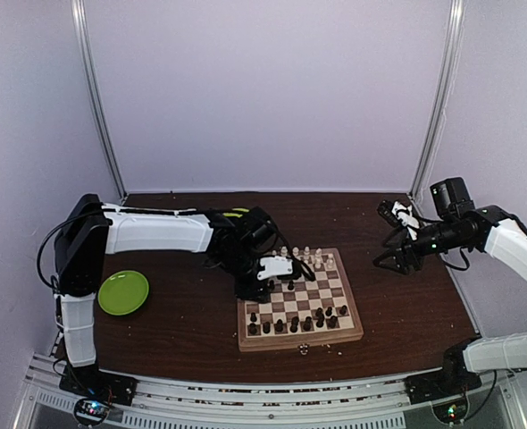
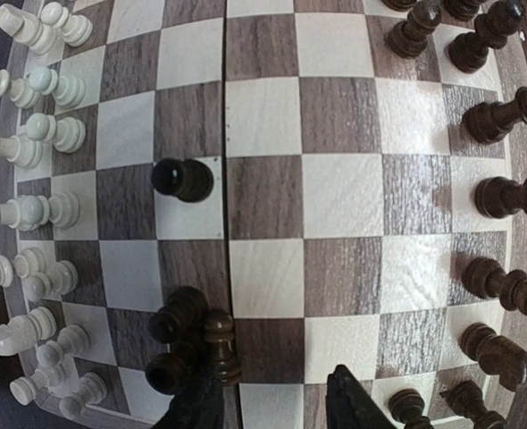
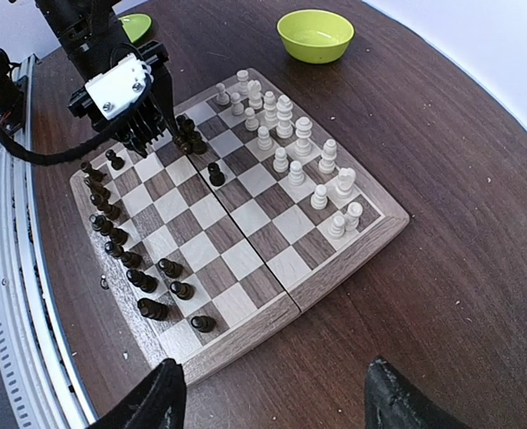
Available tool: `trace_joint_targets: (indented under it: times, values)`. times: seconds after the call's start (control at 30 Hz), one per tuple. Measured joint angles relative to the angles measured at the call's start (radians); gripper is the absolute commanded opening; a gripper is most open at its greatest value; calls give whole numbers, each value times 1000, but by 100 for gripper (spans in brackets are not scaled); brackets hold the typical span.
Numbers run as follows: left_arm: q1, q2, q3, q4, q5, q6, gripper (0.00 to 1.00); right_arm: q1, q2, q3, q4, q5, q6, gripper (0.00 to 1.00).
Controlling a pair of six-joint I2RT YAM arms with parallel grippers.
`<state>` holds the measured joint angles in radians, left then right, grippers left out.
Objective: Set up the chess pieces on the board
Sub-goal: Pick up the pawn from the chessboard.
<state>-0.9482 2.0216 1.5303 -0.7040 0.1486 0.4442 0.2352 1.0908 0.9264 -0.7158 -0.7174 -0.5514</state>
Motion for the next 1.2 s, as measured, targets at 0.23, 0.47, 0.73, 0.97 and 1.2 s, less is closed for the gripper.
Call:
trace_joint_targets:
  times: [0.23,0.47,0.73,0.97,1.2]
  values:
    - [0,6,4,1,-3,0,41,0,3,1,-9,-2,-3,68]
    - [0,15,9,7,-4,1,41,3,10,2,-18,-3,-5,68]
    - [-2,35,14,11,-14,2,41,8,17,4,-26,-3,-19,68]
    - [-3,46,14,14,-16,2,40,12,31,14,-37,-2,-25,67]
    - [-8,47,14,14,-12,3,40,13,42,20,-50,-2,-29,67]
